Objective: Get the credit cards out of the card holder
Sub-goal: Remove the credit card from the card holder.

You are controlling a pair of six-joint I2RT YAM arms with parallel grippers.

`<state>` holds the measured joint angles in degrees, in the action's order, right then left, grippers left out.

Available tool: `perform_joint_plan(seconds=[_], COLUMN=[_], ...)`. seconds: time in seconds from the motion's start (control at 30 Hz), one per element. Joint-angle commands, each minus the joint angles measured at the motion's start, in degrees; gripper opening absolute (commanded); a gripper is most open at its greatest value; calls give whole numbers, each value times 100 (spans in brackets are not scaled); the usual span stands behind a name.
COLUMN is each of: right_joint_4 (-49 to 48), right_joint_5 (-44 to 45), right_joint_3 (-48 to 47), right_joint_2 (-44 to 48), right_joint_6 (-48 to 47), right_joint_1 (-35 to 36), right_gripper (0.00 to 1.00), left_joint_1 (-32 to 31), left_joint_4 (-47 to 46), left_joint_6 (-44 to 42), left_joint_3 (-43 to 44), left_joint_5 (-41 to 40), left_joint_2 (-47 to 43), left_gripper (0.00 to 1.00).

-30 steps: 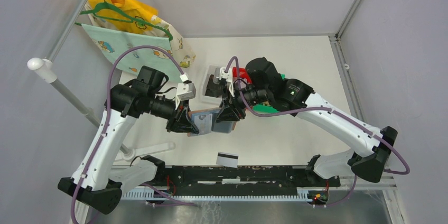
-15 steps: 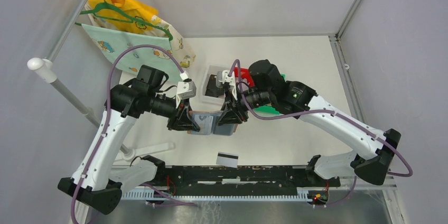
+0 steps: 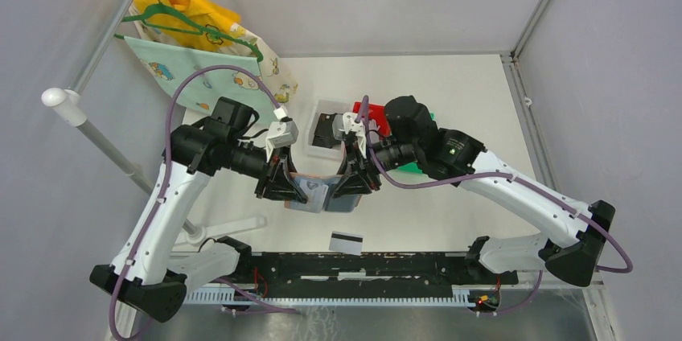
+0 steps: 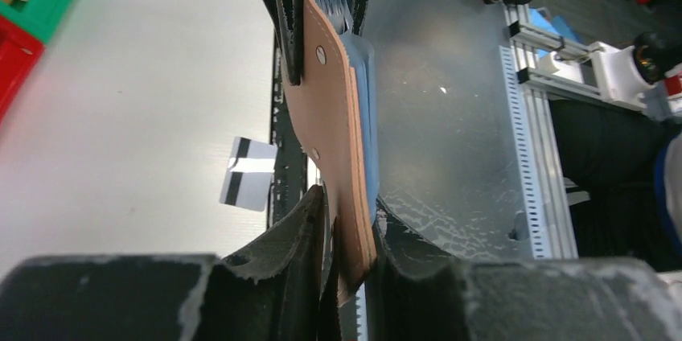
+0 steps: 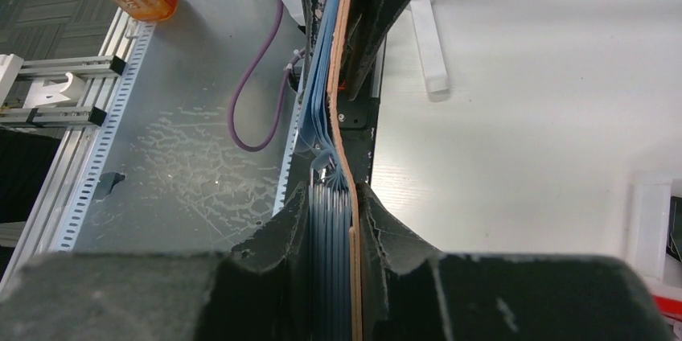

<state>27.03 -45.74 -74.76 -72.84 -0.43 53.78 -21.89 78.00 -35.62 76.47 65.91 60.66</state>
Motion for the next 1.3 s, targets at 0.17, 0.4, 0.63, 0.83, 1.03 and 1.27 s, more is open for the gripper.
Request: perform_joint_plan(seconds=[0.17,0.4,0.63,0.83,1.03,1.27], right_joint_4=[-513,-1232,-1646,-2193,-4512,-5799], right_joint_5=[-375,-882,-1062,-536,-840,-693], right_joint_3=[-120,198,254,405,1444,1944], right_joint_2=[83,51,21,420,691,243], right_joint_6=[-64,470,839,1737,3582,4395], right_joint_1=[11,-224,-671,-1589,-1719,-1072], right_gripper=[0,18,82,97,77,70], left_joint_1=[-14,6,219,1293,2180,2180], left_joint_4=[594,404,65,300,596,594], left_joint_6=[-565,-169,662,616,366,299], left_joint_3=[295,321,341,455,554,492], left_joint_5=[535,728,756,759,1142,1450], left_joint_2=[199,209,460,914,1263,930], left_gripper=[15,2,2,2,2,2])
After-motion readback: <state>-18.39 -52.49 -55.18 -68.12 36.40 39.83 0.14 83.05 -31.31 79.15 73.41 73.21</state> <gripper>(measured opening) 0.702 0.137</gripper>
